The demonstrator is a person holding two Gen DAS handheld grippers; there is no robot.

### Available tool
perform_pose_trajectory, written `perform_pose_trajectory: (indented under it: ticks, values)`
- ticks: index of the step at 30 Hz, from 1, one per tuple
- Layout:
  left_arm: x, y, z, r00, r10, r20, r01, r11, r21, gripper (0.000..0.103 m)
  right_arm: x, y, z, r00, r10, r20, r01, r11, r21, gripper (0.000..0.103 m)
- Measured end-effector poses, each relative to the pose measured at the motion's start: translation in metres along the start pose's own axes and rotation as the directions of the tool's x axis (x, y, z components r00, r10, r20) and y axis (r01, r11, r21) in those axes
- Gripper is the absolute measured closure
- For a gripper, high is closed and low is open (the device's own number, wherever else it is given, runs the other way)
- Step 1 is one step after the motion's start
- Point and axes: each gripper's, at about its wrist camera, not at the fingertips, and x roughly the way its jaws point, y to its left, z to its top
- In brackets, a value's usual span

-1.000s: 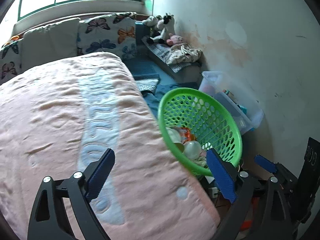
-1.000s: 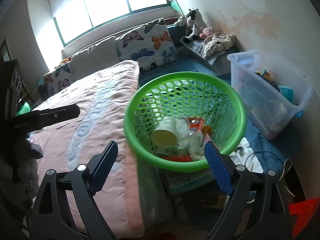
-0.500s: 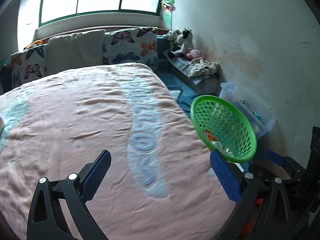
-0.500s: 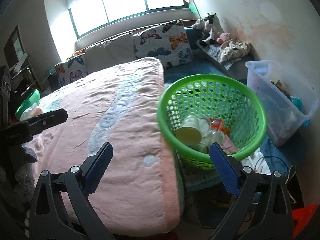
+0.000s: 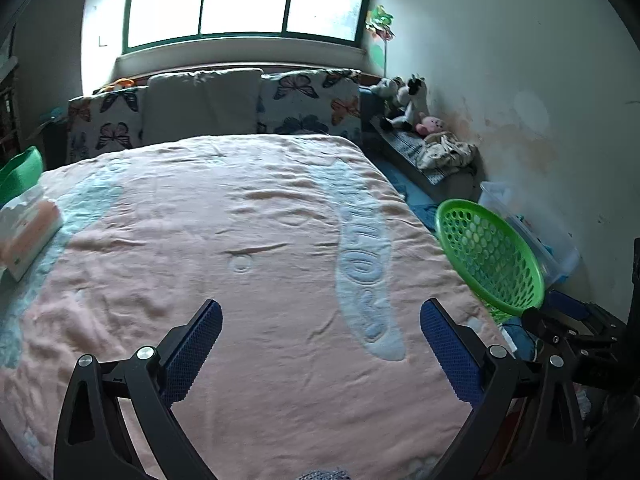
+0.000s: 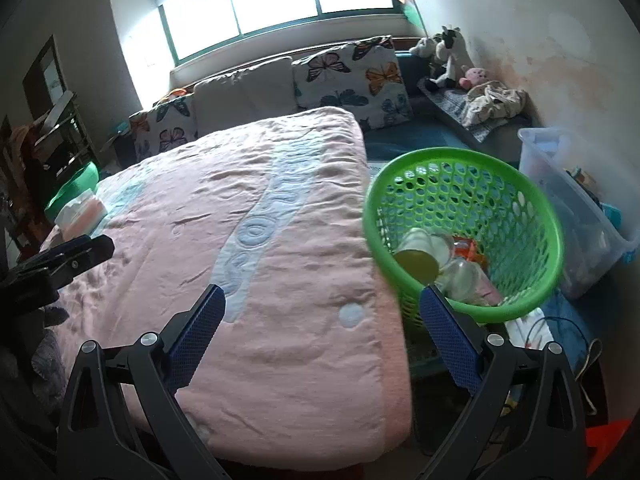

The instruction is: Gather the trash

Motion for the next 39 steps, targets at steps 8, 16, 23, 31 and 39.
perform_pose_trajectory:
  ticks: [8,16,23,31,39]
  values:
    - [-0.011,0.020,-0.010,0.999,0.039,0.012,-0.039,0.999,-0.022,0.007,0.004,0.012,-0.001,1.000,0.020,-0.010,-0.020,1.000,-0.016,0.006]
    - [-0.020,0.023,-0.019,0.997,0.067,0.024,-0.067,0.998,0.000,0.007,0.007,0.021,0.000,0.999,0.037,-0.014,-0.037,0.999,-0.027,0.006]
    - [-0.023,0.027,-0.024,0.996,0.081,0.025,-0.081,0.997,-0.003,0.007,0.010,0.028,0.001,0.999,0.048,-0.018,-0.049,0.998,-0.037,0.006]
    - [-0.023,0.033,-0.029,0.996,0.092,0.017,-0.092,0.996,-0.021,0.007,0.012,0.034,-0.001,0.998,0.057,-0.027,-0.059,0.997,-0.053,0.006]
    - [-0.024,0.039,-0.032,0.996,0.094,0.010,-0.093,0.995,-0.035,0.007,0.015,0.037,-0.001,0.997,0.064,-0.033,-0.066,0.996,-0.060,0.006]
